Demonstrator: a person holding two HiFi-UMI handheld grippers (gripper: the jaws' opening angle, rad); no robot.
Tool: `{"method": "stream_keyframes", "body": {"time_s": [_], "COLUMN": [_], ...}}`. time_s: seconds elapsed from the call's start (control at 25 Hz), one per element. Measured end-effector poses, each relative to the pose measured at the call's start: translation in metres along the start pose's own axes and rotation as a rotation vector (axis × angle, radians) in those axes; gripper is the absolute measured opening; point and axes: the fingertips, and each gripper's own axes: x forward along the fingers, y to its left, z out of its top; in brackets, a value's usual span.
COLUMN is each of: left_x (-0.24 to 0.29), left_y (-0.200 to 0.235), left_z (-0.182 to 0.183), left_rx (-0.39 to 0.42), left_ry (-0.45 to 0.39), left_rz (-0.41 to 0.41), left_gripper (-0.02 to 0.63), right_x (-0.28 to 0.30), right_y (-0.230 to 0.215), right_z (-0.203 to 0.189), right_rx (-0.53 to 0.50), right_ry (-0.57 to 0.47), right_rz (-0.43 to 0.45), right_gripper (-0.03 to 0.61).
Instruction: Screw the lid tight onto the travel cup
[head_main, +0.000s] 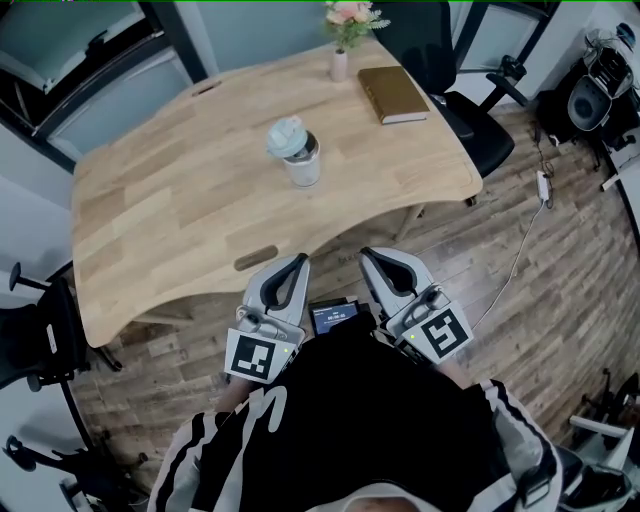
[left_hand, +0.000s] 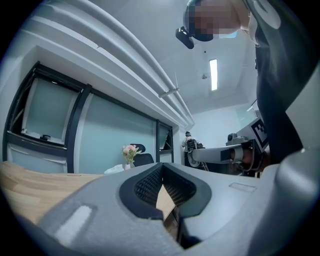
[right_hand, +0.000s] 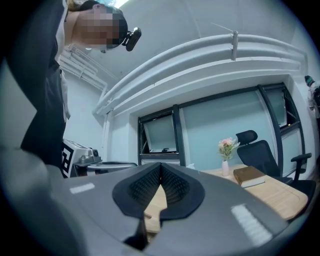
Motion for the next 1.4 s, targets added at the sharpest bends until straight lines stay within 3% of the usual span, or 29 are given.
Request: {"method": "stream_keyframes", "body": {"time_s": [0.72,1.4], "left_x": [0.012,-0.012], "left_y": [-0.004,0.013], "left_z": [-0.02,-0.036], "left_rx": [-0.005,-0.026], "left_ry": [0.053,0.088], "left_rz": [0.007,0.086], "left_gripper": [0.002,0.002], "right_x": [-0.001,0.019], "right_y": [-0.02,0.0], "right_z": [-0.012,-0.026], "right_rx": [0.057,0.099], "right_ry": [0.011,0.015], "right_rz": [0.009,0.114], "right_gripper": [-0.002,-0.002]}}
